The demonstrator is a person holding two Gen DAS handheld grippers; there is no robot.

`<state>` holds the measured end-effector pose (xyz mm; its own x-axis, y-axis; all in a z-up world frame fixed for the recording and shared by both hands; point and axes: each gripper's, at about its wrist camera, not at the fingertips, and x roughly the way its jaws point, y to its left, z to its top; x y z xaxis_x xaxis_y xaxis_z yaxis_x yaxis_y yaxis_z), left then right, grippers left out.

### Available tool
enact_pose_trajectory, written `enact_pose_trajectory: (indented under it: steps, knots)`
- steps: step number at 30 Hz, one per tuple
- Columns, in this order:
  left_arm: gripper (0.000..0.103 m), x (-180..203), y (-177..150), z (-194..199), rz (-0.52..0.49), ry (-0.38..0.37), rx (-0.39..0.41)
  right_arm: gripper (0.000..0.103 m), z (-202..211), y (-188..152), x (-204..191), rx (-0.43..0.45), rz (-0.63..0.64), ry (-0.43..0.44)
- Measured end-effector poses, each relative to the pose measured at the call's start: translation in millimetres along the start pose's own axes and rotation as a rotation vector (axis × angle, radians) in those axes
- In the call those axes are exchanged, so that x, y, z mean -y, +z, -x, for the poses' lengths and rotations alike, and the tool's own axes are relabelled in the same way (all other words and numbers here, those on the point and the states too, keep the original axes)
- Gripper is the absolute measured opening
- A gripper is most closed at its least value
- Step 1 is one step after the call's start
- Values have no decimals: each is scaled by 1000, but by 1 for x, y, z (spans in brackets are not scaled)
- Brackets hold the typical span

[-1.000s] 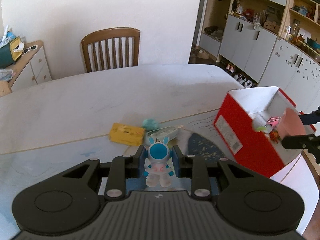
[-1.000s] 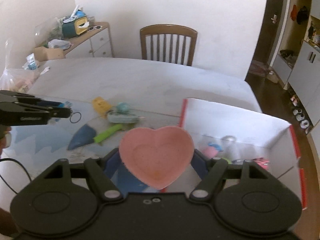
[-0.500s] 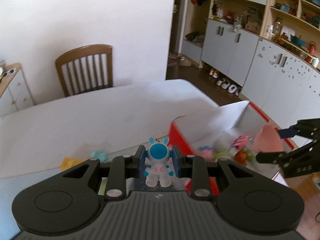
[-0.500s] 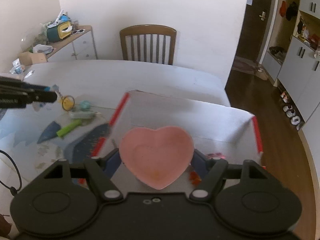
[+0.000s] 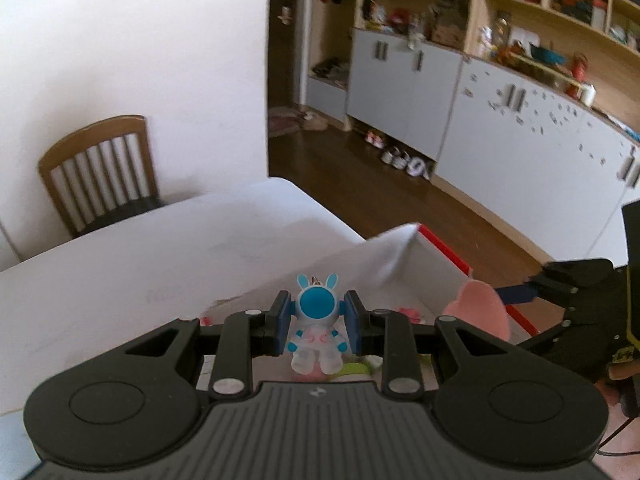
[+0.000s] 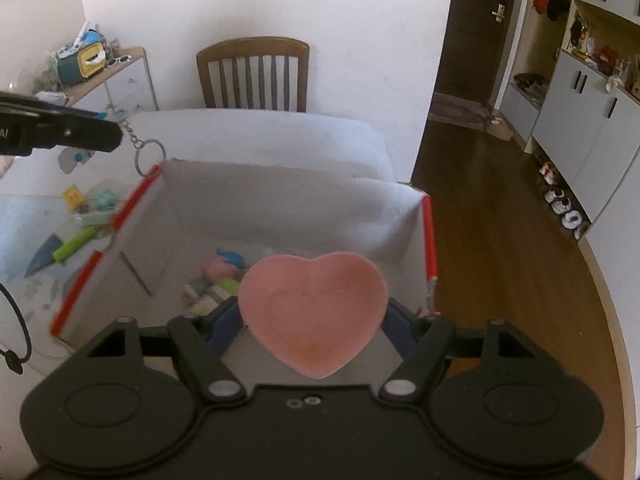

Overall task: Organize rigid objects
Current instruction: 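Carry the keychain and heart dish with both grippers into the shoebox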

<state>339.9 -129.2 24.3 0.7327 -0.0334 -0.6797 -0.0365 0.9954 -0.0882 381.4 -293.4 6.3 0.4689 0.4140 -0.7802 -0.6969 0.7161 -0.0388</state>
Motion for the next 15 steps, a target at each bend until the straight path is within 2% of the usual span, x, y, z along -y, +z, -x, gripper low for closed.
enact_pose_trajectory:
  steps: [7,15]
  knots:
    - [28,24,-3,-52,-27,6,-74,74,-24,-6,4,-56,40,1]
    - [28,15,-16,-106,30,51,-166,74,-46,-7,1,-99,72,28]
